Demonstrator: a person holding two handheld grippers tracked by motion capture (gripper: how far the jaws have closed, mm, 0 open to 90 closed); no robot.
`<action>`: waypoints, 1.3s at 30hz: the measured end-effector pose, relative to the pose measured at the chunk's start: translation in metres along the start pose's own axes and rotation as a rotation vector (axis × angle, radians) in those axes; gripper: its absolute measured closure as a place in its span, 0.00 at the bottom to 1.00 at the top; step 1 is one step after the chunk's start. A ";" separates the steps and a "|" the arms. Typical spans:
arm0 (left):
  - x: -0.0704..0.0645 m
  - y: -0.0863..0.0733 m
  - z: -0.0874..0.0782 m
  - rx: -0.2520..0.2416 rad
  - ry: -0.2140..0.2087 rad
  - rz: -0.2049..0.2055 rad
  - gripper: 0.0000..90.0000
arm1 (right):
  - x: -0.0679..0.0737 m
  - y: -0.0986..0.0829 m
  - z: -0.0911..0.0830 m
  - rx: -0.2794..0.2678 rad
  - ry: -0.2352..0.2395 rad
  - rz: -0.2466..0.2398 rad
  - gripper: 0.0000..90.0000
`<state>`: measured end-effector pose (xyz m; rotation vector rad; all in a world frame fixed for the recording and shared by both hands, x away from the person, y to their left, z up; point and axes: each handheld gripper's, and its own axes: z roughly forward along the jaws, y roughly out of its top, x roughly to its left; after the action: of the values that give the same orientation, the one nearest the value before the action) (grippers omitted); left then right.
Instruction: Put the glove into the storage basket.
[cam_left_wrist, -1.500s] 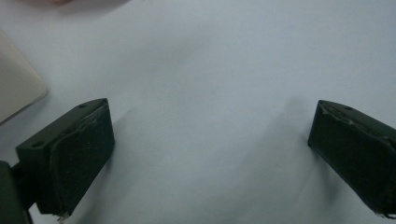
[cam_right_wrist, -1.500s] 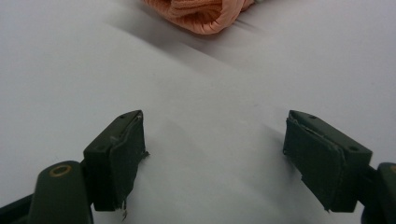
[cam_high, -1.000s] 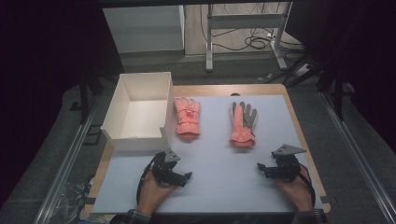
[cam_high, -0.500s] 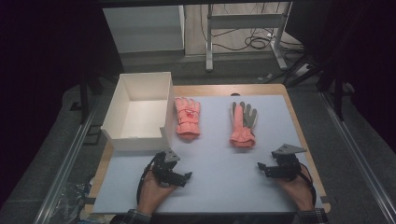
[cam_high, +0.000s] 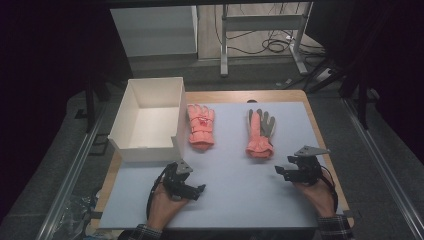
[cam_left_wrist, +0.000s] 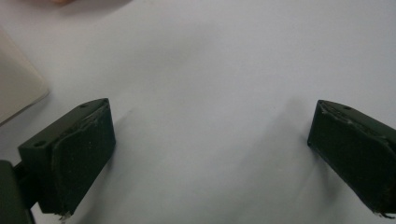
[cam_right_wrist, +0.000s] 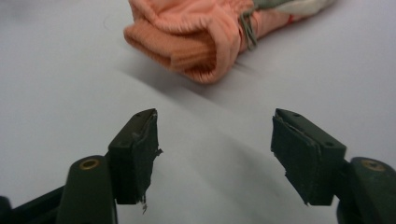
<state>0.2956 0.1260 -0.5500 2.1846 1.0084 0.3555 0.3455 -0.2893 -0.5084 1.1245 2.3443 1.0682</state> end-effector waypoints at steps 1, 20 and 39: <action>0.000 0.000 0.000 0.000 0.000 0.000 0.01 | 0.000 0.004 0.000 0.000 0.001 -0.008 0.38; 0.000 0.000 0.000 0.000 -0.001 -0.003 0.01 | -0.012 0.067 0.019 -0.014 0.034 -0.033 0.65; 0.000 0.000 0.000 0.001 -0.001 -0.001 0.01 | -0.028 0.110 0.069 0.023 -0.020 -0.033 0.75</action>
<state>0.2954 0.1260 -0.5500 2.1851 1.0088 0.3533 0.4600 -0.2324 -0.4729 1.0960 2.3569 1.0161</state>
